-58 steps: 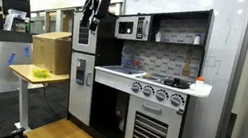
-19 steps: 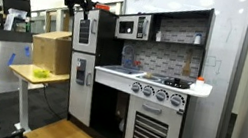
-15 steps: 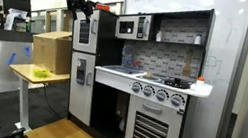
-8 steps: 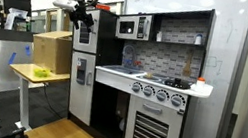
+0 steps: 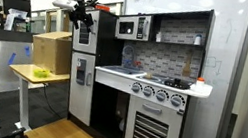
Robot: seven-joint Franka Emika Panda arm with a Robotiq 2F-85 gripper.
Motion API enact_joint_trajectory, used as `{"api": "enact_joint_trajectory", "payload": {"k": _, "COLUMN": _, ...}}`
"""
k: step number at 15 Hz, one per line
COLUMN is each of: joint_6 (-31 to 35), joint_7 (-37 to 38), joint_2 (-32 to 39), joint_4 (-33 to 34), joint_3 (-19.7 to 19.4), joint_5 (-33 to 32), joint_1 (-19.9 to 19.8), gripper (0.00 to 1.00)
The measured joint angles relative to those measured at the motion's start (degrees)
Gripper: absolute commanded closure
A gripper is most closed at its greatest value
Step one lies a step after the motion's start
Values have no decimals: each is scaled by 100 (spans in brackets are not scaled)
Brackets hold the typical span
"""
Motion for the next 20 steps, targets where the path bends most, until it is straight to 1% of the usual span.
{"api": "enact_joint_trajectory", "payload": {"k": 2, "joint_6": 83, "joint_7": 15, "joint_2": 31, "joint_4": 13, "joint_3": 20, "joint_5": -16, "joint_1": 23, "gripper": 0}}
{"api": "enact_joint_trajectory", "payload": {"k": 4, "joint_6": 346, "joint_7": 265, "joint_2": 136, "joint_4": 71, "joint_3": 21, "joint_5": -291, "joint_1": 17, "gripper": 0}}
{"api": "enact_joint_trajectory", "payload": {"k": 5, "joint_6": 487, "joint_7": 594, "joint_2": 203, "joint_4": 116, "joint_3": 2, "joint_5": -646, "joint_1": 3, "gripper": 0}}
{"api": "enact_joint_trajectory", "payload": {"k": 7, "joint_6": 686, "joint_7": 1569, "joint_2": 314, "joint_4": 217, "joint_3": -97, "joint_5": -1689, "joint_1": -24, "gripper": 0}}
{"api": "enact_joint_trajectory", "payload": {"k": 9, "joint_6": 717, "joint_7": 2446, "joint_2": 385, "joint_4": 389, "joint_3": -180, "joint_5": -2648, "joint_1": -25, "gripper": 0}}
{"api": "enact_joint_trajectory", "payload": {"k": 11, "joint_6": 715, "joint_7": 3076, "joint_2": 463, "joint_4": 583, "joint_3": -189, "joint_5": -3316, "joint_1": 22, "gripper": 0}}
{"api": "enact_joint_trajectory", "payload": {"k": 13, "joint_6": 712, "joint_7": 3408, "joint_2": 559, "joint_4": 745, "joint_3": -172, "joint_5": -3672, "joint_1": 115, "gripper": 0}}
{"api": "enact_joint_trajectory", "payload": {"k": 16, "joint_6": 710, "joint_7": 3718, "joint_2": 722, "joint_4": 917, "joint_3": -166, "joint_5": -3975, "joint_1": 223, "gripper": 0}}
{"api": "enact_joint_trajectory", "payload": {"k": 20, "joint_6": 713, "joint_7": 4496, "joint_2": 822, "joint_4": 1126, "joint_3": -362, "joint_5": -4767, "joint_1": 231, "gripper": 0}}
